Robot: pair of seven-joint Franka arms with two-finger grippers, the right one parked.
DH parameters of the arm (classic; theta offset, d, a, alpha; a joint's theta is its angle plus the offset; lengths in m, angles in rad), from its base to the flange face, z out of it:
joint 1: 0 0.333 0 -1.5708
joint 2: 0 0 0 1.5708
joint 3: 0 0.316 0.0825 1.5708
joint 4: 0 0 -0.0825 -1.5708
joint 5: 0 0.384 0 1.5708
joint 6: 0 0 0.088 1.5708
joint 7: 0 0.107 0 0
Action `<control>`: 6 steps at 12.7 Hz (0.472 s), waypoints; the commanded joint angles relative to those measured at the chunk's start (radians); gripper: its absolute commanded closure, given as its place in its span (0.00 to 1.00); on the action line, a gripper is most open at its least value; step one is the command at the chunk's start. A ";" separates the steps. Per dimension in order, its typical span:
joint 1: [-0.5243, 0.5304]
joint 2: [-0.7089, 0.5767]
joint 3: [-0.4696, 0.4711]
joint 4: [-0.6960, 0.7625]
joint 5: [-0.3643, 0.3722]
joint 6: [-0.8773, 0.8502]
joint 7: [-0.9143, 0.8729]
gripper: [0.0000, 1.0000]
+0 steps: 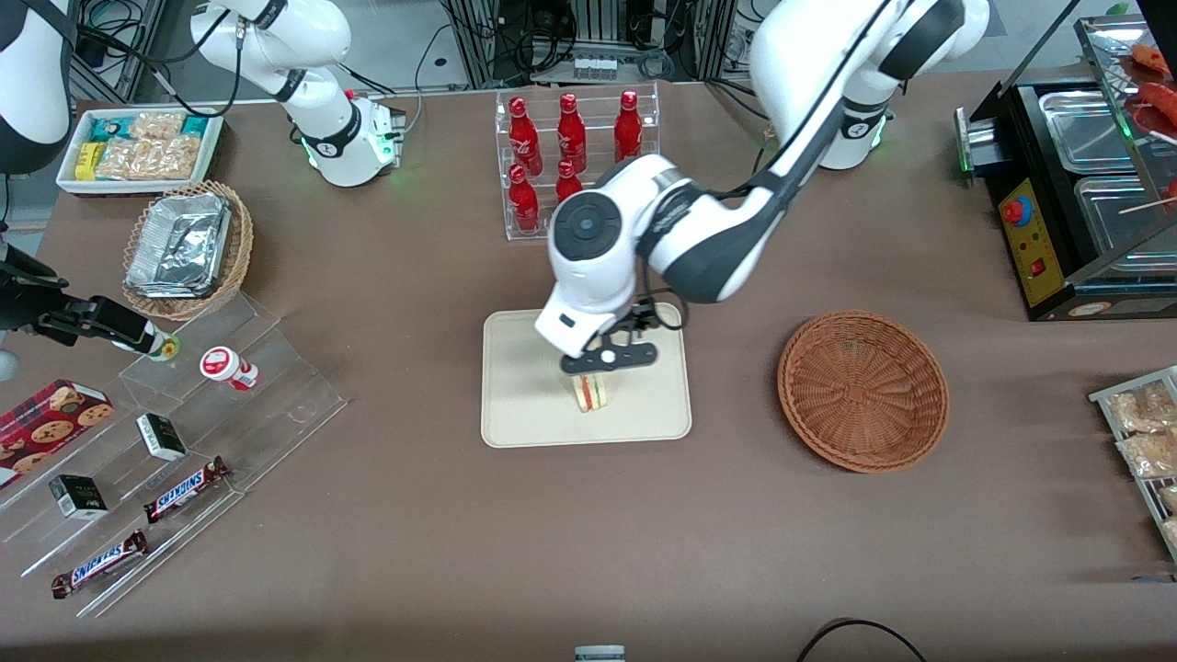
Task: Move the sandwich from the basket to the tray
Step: 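Lower the sandwich onto the tray and open the left gripper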
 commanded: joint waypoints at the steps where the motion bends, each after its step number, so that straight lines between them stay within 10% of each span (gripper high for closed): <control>1: 0.069 -0.095 0.000 -0.097 0.000 -0.036 0.108 0.00; 6: 0.241 -0.273 -0.004 -0.314 -0.051 -0.027 0.332 0.00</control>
